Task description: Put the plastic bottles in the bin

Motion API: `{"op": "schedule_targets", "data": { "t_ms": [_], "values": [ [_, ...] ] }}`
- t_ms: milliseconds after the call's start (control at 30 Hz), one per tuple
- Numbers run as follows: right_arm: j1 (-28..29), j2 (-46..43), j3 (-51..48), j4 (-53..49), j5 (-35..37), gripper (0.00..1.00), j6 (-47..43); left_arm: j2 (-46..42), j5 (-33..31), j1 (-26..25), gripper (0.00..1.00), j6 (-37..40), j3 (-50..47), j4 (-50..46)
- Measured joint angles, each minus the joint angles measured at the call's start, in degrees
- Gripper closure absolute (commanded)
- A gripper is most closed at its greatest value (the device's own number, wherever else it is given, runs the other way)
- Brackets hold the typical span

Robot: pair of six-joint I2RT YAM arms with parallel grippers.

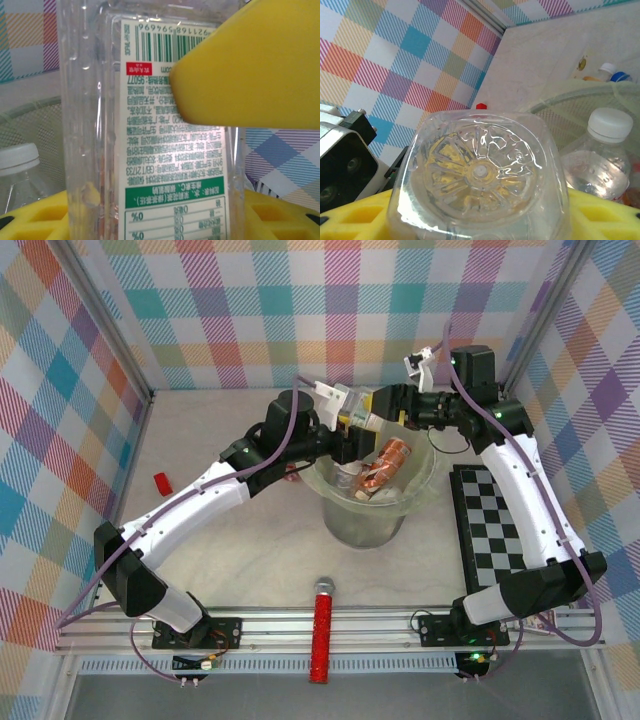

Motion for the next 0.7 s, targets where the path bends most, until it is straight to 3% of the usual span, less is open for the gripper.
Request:
{"op": "schedule_targets", "data": {
  "t_ms": [133,233,333,467,700],
  "values": [
    [0.1,-0.2,0.0,0.1,0.3,0.43,-0.6,-0.1,-0.7,0.0,0.19,0.2,0.0,0.0],
    [0.1,-0.5,0.0,0.0,1.9,0.44,-1.3,-2.1,-1.8,0.0,0.08,-0.2,-0.9,0.0],
    [0.1,-0.7,0.0,0.0,3.6,0.45,-2.6,-6.4,-4.0,0.0,0.08,-0.2,-2.3,-0.9],
    [0.8,-0.7,0.0,-0.1,5.6,0.46,-4.0,-13.3,-8.6,1.3,0.19,-1.4,-2.8,-4.7],
    [6.5,-0.9,-2.1,-0.2,10.3,0.49,-7.3,-18.1,-9.9,11.1,0.28,-12.0,-11.7,-4.9]
  ]
}}
